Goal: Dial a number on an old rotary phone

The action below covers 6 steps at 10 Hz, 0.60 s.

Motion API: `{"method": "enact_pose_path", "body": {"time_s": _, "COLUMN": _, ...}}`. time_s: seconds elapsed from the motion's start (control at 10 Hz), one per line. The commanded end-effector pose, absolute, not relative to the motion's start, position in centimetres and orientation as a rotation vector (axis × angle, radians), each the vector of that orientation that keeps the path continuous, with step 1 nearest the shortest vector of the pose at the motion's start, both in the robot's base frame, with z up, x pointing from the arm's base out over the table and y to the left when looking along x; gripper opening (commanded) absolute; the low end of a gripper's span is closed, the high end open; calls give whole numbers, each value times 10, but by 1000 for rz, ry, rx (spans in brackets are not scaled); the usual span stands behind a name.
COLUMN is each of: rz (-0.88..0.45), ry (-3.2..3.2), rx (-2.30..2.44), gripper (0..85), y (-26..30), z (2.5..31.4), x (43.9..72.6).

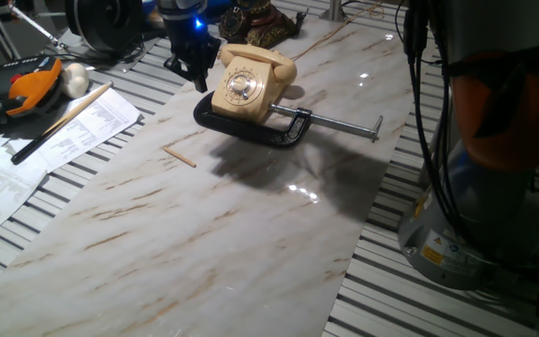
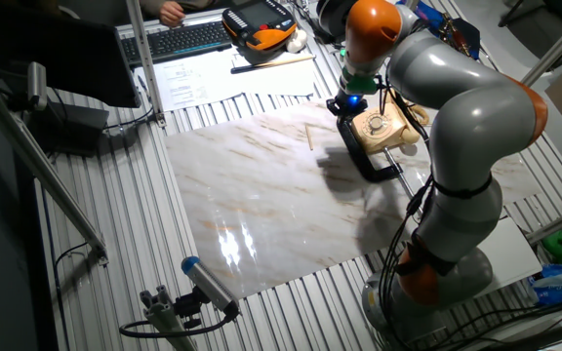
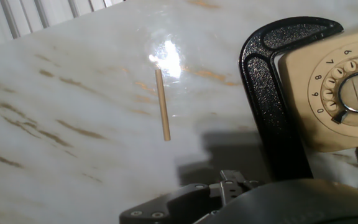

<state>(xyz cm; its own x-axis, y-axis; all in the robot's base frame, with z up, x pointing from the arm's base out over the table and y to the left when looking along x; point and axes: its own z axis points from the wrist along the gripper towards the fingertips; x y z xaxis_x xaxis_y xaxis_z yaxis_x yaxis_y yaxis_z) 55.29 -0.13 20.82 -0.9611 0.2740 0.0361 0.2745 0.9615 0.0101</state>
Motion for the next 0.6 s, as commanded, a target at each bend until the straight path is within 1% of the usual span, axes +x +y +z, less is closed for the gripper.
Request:
{"method": "enact_pose_path", "body": {"time_s": 0.0, "rz": -36, "ry": -3079, "rx": -431, "gripper": 0, "y": -2, "z": 208, "x": 553}}
{"method": "enact_pose_path", "body": {"time_s": 0.1, "rz": -31, "ry": -3079, "rx": -417, "gripper": 0, "y": -2, "z": 208, "x": 553}}
{"method": "enact_pose_path", "body": {"time_s": 0.2, "rz": -40, "ry": -3077, "rx": -409, "gripper": 170, "y": -2, "z": 208, "x": 553}}
{"method": "enact_pose_path", "body": {"time_s": 0.5, "rz": -94, "ry": -3072, "rx": -371, "gripper": 170, "y": -2, "z": 208, "x": 553}}
